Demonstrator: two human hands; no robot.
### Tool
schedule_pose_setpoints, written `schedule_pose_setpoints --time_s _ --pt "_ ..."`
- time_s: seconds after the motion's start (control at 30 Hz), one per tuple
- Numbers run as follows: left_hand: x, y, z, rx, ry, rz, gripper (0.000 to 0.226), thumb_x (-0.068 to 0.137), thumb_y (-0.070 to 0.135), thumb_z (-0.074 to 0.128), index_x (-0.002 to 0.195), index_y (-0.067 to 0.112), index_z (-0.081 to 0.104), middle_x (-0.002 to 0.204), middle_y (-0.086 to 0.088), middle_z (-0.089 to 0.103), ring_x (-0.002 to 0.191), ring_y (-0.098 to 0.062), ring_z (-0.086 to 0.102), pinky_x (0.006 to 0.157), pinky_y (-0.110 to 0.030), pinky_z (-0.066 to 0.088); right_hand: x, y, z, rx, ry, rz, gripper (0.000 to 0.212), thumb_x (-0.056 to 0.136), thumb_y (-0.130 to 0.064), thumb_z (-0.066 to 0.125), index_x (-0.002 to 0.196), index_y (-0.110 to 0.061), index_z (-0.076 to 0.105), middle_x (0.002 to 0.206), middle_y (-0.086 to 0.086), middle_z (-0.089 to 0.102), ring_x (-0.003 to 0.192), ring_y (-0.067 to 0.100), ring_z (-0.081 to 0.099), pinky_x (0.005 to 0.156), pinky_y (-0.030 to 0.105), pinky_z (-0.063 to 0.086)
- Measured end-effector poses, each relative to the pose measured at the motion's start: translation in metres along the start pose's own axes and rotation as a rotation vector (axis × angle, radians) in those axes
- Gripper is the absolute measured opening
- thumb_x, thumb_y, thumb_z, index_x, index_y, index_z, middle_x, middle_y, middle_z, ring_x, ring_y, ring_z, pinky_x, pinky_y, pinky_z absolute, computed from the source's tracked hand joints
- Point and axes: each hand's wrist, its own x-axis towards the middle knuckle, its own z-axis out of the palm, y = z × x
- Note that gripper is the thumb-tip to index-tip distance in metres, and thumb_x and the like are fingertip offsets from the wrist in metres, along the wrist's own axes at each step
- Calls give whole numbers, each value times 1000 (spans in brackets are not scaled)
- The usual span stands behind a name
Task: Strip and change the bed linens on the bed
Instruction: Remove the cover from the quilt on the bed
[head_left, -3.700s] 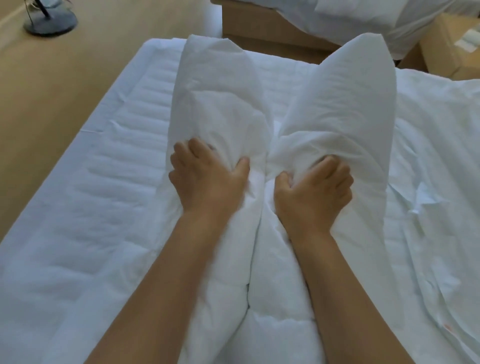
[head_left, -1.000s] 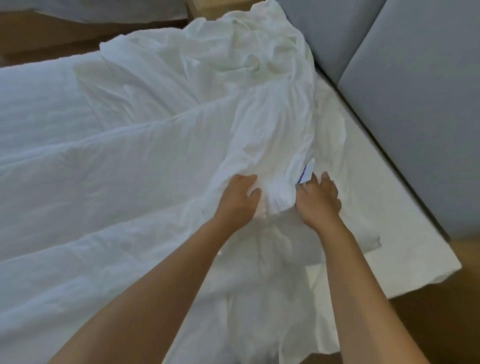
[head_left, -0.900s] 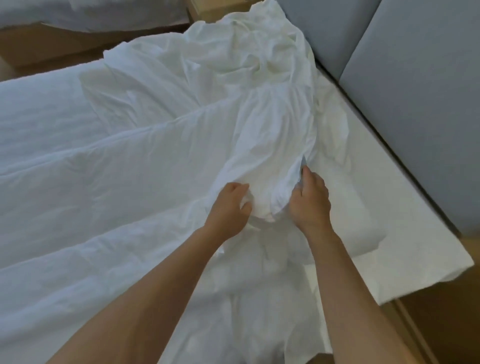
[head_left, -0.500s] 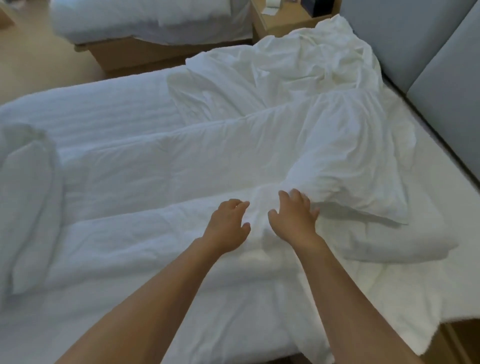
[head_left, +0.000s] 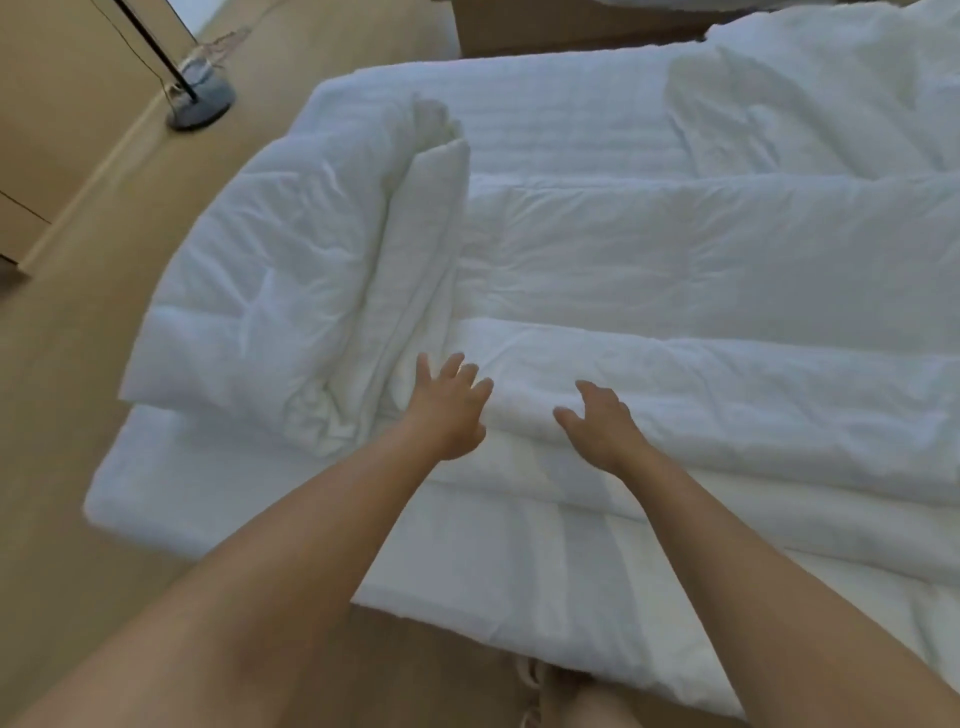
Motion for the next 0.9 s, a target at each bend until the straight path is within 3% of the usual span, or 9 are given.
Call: schedule_pose_setpoints --time_s 0.13,0.27,0.37,0.53,0.63,0.73,0.83,0.9 --pt "36 -67 10 104 40 -81 84 88 60 47 151 22 6 158 -11 -4 144 -33 -15 106 -67 -9 57 -65 38 169 0 -6 71 95 -53 39 150 -17 15 156 8 20 143 27 18 111 41 21" --pt "52 -144 27 131 53 -132 107 78 76 44 147 28 -22 156 -14 -18 141 -35 -23 104 -68 -12 104 -145 75 593 -76 70 109 68 -78 54 151 -26 4 158 6 12 144 24 17 110 41 23" --pt "47 -200 46 70 88 -120 106 78 75 44 143 32 -27 156 -12 -17 142 -31 -24 104 -66 -14 131 -204 110 777 -73 83 124 60 -75 65 150 -24 -3 157 3 15 142 22 22 108 31 26" --pt "32 -275 82 -13 82 -117 96 83 69 39 145 30 -23 155 -10 -20 140 -28 -28 101 -72 -10 167 -290 163 834 170 93 112 63 -50 80 147 -17 14 139 3 47 125 23 48 105 41 40" --pt "17 -351 94 -122 163 -120 91 84 70 34 145 34 -23 156 -5 -17 141 -25 -24 104 -70 -2 178 -363 205 767 323 17 93 71 -44 75 144 -17 24 133 3 53 121 24 51 104 42 41" --pt "-10 -438 124 -260 166 -96 83 86 70 31 146 38 -18 157 -2 -17 143 -23 -20 108 -65 5 184 -432 254 592 437 -8 86 80 -44 67 147 -19 20 133 5 53 120 28 52 101 38 41" --pt "-45 -518 173 -472 164 -92 77 90 65 33 149 36 -6 158 0 -7 145 -22 -4 111 -55 16 188 -485 305 448 544 -38 76 86 -38 62 147 -19 23 128 8 57 115 30 55 87 28 39" --pt "-67 -558 208 -679 75 -122 75 91 60 37 150 34 0 158 -3 5 142 -26 15 110 -48 25 193 -515 331 262 564 -55 67 89 -35 57 146 -17 26 120 11 61 108 34 58 82 29 39"
